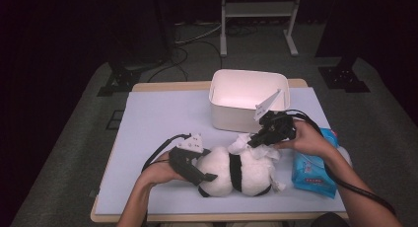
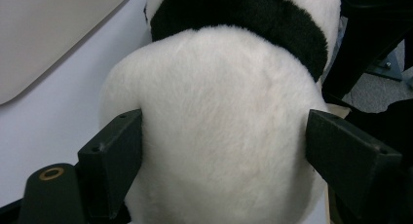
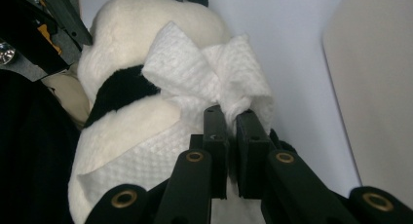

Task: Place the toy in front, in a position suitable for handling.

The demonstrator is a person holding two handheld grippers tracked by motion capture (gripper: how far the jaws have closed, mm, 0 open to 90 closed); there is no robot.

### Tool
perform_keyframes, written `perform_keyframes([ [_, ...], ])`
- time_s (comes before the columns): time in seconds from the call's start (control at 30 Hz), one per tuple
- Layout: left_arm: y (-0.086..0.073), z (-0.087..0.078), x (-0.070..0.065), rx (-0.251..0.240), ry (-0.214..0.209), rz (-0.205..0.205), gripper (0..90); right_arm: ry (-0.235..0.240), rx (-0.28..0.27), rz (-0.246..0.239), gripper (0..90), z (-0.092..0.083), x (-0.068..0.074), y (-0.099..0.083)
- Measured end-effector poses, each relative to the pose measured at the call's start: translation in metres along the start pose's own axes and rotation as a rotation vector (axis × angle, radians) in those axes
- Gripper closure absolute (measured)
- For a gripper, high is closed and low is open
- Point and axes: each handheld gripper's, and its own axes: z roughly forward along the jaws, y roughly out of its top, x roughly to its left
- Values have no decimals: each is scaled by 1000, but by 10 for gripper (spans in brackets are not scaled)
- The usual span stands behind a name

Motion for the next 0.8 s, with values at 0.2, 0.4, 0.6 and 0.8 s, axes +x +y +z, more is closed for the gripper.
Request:
perform_keyframes([
  [0.2, 0, 0, 1, -2, -3, -1, 156, -7, -18, 25, 844, -8, -2, -13],
  [0.4, -1, 0, 1, -1, -3, 1, 156, -16, -29, 44, 844, -14, -2, -24],
  [0.6, -1, 0, 1, 0, -4, -1, 156, -19, -39, 60, 844, -19, -3, -37],
  [0.8, -1, 0, 1, -6, -5, -10, 156, -24, -44, 74, 843, -23, 1, -50],
])
